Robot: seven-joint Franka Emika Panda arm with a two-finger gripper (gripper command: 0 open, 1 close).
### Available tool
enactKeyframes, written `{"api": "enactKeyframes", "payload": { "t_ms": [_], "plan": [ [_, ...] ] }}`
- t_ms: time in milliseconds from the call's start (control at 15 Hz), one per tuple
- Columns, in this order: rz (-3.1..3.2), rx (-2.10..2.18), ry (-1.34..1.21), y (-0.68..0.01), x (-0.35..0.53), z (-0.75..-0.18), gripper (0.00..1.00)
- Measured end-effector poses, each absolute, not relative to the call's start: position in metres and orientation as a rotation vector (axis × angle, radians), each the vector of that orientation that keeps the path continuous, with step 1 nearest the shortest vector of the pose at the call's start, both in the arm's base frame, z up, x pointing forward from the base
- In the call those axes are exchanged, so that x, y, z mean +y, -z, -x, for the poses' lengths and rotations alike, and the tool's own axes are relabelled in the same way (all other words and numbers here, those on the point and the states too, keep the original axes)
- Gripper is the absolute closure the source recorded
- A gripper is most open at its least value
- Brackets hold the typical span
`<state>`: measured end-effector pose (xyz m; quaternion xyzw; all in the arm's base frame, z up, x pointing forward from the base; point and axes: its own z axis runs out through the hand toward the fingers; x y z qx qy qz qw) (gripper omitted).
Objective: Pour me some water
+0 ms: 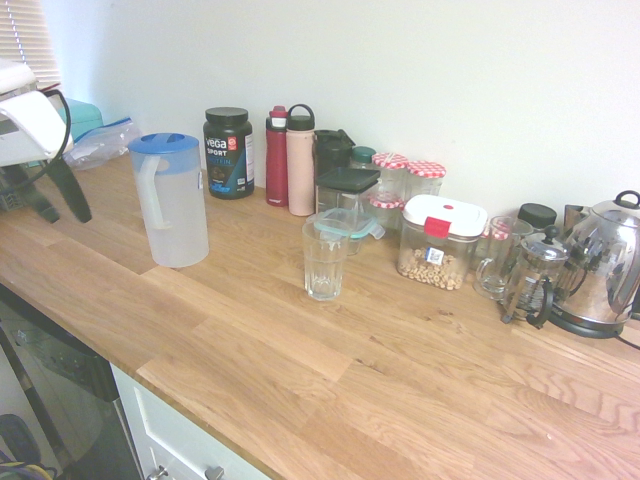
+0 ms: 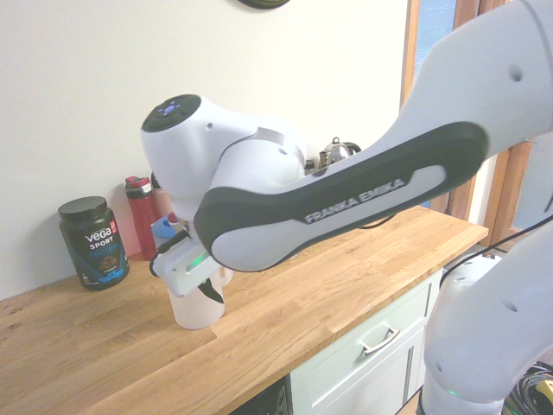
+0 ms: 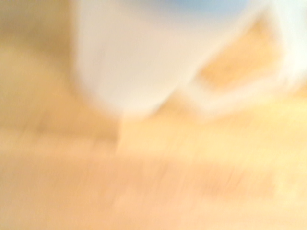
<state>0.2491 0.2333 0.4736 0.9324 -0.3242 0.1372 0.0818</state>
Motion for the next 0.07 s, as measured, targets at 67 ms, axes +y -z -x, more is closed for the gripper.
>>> {"api": "enactKeyframes", "payload": {
  "t_ms": [67],
  "plan": [
    [-2.819, -0.919, -0.308, -0.4691, 0.222, -0.2386, 0.0]
  ]
}}
